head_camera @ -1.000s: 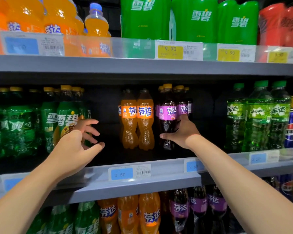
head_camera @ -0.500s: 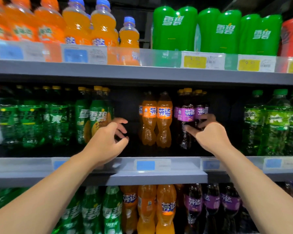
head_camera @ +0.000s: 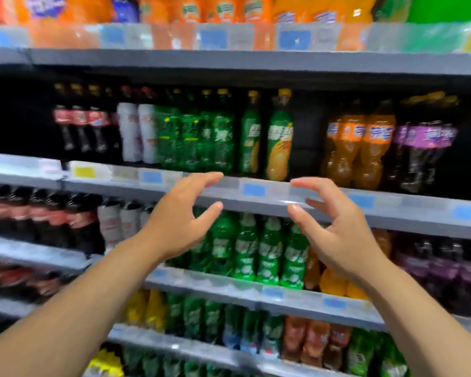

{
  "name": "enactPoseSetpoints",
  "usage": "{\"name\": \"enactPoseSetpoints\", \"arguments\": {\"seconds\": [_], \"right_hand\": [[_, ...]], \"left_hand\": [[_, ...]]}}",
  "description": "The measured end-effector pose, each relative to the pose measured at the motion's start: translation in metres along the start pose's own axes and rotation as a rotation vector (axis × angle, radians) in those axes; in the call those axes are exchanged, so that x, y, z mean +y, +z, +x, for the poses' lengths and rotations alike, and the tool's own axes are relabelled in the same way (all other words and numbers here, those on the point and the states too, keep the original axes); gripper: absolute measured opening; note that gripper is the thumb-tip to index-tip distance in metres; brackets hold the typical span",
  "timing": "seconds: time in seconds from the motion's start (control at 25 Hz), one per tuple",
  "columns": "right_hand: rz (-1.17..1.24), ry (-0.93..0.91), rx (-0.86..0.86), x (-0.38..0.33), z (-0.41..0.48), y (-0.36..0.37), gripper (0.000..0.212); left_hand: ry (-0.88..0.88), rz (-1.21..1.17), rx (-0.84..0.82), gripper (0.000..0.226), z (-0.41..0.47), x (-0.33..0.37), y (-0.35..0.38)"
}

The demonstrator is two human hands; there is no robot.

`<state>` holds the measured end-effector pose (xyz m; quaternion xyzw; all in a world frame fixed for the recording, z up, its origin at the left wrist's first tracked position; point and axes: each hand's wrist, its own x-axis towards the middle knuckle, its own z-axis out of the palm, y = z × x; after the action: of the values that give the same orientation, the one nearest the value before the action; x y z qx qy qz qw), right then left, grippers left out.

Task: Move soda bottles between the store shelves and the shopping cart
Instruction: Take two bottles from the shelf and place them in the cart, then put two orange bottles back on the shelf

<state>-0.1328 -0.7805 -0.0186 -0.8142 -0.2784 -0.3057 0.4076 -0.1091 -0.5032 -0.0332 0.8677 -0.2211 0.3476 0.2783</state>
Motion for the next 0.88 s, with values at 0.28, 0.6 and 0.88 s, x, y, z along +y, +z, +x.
{"name": "enactPoseSetpoints", "arguments": {"seconds": [0.28, 0.6, 0.88], "right_hand": [[0.244, -0.129, -0.272, -0.117, -0.044, 0.169, 0.043], [0.569, -0.189, -0.639, -0.230, -0.092, 0.368, 0.031], [0.699, -0.207, -0.818, -0.269, -0.074, 0.542, 0.023]], "left_hand": [[-0.371, 0.161, 0.094, 0.041, -0.212, -0.064, -0.164], [-0.954, 0.359, 0.413, 0.033, -0.416, -0.093, -0.300], [-1.164, 0.500, 0.440, 0.037, -0.483, -0.179, -0.360]]}}
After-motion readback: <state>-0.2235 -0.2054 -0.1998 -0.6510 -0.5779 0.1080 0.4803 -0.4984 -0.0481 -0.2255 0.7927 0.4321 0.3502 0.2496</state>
